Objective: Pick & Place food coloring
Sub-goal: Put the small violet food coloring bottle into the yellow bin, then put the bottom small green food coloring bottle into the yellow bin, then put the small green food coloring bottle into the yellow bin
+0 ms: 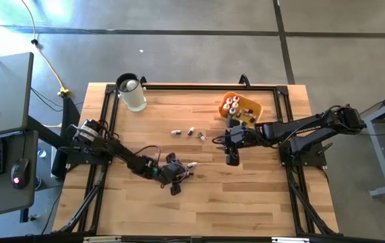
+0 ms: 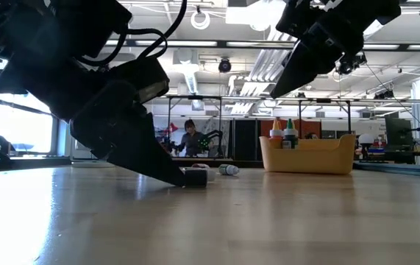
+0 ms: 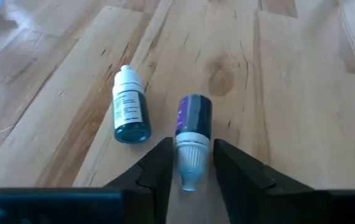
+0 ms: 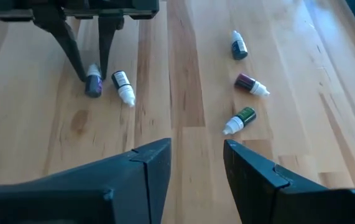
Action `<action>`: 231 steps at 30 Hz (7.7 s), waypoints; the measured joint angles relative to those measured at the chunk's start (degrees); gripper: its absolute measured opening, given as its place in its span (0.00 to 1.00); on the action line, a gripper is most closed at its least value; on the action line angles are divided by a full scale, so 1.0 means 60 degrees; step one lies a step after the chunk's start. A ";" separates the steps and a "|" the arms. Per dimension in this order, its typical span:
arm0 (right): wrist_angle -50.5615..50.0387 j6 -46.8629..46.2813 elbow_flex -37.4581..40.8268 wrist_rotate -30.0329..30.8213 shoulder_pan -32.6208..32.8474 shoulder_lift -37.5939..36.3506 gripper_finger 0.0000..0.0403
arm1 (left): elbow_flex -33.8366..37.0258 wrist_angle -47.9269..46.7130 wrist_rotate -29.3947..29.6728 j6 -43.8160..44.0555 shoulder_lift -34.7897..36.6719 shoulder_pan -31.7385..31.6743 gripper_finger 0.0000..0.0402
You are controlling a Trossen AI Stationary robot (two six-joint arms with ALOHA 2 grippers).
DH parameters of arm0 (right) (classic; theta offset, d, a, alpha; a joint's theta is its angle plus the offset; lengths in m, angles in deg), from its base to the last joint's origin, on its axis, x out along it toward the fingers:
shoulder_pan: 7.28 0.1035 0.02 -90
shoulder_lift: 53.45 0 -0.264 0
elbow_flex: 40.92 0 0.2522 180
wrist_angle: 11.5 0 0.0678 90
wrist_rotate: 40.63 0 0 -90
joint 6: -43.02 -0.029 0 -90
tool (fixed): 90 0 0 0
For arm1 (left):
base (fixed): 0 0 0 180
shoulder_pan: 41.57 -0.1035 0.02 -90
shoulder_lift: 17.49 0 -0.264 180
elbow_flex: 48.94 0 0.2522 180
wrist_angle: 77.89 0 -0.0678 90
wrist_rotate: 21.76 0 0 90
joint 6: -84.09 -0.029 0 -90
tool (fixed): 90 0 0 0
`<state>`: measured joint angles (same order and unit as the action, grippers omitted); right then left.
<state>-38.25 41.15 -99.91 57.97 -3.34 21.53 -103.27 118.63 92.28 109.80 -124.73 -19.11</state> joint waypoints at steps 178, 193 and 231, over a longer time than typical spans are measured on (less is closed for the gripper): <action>-0.4271 -0.0286 -0.0441 0.2853 -0.4603 0.0568 0.21 | 0.0331 -0.4528 0.3161 0.1836 0.3639 0.1060 0.26; -0.3843 0.0266 -0.0444 0.2047 -0.5004 0.1275 0.25 | 0.0331 -0.4539 0.3126 0.1872 0.3639 0.1064 0.26; 0.6970 -0.0247 0.1813 0.0516 -0.0999 0.2007 0.31 | 0.0331 -0.4484 0.3898 0.2521 0.3636 0.1060 0.26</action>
<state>3.57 39.67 -89.04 61.07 -9.33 33.57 -101.29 91.73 115.66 124.93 -102.91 -12.75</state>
